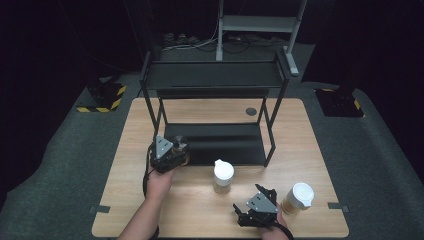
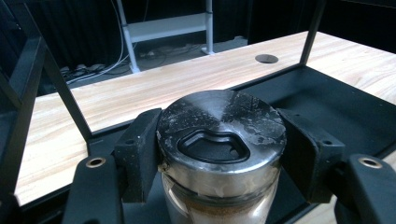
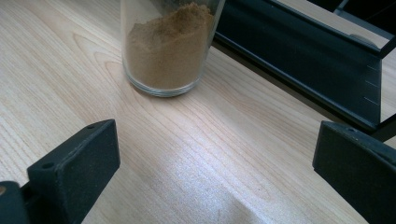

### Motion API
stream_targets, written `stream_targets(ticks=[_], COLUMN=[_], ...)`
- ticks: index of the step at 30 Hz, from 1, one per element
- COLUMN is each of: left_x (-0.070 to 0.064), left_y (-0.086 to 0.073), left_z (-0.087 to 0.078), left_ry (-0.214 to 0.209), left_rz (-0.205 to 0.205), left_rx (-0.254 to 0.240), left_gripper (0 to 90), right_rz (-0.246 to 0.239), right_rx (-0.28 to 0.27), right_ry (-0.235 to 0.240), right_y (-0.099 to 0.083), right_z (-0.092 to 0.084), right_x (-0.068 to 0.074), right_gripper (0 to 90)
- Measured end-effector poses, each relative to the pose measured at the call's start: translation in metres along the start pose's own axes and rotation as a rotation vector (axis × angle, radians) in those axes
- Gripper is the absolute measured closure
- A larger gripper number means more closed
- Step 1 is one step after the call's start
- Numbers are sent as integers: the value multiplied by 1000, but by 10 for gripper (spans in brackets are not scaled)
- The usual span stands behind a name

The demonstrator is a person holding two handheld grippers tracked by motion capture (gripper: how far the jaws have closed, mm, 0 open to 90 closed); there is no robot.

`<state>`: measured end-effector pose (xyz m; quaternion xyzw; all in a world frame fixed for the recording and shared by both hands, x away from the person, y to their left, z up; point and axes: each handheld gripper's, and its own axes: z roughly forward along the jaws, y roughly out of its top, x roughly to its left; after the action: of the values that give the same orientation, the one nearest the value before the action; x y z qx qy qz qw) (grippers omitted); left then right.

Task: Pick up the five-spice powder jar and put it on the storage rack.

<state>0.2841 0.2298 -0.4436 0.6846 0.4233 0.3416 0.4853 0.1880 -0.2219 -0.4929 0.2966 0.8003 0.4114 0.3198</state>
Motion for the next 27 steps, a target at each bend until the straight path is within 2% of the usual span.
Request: stream_targets(ticks=[12, 27], left_x=[-2, -2], left_y=[6, 9], left_z=[15, 26], left_ry=[32, 59], left_rz=[7, -18], left_rx=[9, 17], left_gripper=[350, 349], right_rz=[3, 4], right_rx=[-1, -5], right_ry=[3, 7], right_y=[0, -1], right_z=[0, 0], right_x=[-1, -2], right_gripper=[0, 0])
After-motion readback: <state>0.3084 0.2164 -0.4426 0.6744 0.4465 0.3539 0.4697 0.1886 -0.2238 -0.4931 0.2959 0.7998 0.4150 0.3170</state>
